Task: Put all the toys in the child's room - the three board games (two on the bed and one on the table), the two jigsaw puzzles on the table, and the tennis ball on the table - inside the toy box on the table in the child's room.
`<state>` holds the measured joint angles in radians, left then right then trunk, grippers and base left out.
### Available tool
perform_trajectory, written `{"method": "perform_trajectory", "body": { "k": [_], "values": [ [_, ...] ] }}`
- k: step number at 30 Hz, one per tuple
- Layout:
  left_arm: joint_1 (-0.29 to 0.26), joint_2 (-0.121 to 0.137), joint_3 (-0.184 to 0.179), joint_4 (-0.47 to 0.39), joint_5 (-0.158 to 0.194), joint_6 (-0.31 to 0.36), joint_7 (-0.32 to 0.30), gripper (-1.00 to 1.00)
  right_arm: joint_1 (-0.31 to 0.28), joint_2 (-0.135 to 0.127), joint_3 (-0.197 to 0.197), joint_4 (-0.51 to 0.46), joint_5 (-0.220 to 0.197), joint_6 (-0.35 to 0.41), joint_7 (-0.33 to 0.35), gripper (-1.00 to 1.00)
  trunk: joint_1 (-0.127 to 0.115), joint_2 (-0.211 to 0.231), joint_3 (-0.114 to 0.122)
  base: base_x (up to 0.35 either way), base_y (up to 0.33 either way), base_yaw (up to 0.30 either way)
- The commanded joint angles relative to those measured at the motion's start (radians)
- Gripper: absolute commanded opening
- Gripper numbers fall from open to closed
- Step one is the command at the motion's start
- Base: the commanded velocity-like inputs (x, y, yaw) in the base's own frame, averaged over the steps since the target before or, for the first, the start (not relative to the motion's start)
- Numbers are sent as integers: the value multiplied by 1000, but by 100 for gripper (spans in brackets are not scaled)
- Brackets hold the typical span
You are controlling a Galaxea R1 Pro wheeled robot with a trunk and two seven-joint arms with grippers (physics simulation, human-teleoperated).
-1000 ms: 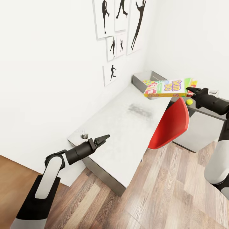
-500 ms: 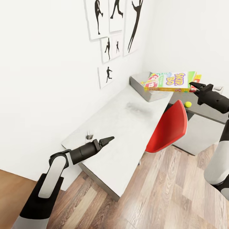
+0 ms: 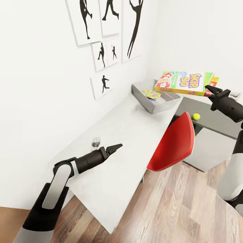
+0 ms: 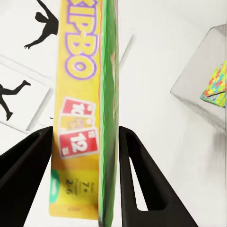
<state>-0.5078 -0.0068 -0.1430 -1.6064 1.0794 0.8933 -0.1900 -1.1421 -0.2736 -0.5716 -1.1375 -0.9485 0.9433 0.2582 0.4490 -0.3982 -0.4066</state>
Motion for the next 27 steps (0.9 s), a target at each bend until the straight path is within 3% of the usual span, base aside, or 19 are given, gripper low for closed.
{"method": "perform_trajectory", "body": {
  "k": [1,11,14,27],
  "values": [
    [-5,-3,1,0,-5,4,-6,100,1,-1,-2,0,-2,4,14,-100,1,-2,-2,252,-235,0],
    [-37,-30,-17,-1,-5,5,28,100,16,-4,0,-5,-11,0,19,-100,1,-2,-2,252,-232,0],
    [-38,-37,-36,0,-5,2,50,100,32,-3,1,-13,-12,-2,19,-100,1,-2,-2,174,-151,0],
    [-43,-44,-66,0,-6,-7,114,100,74,0,1,-62,-8,-4,16,-100,1,-2,0,13,-159,0]
  ]
}}
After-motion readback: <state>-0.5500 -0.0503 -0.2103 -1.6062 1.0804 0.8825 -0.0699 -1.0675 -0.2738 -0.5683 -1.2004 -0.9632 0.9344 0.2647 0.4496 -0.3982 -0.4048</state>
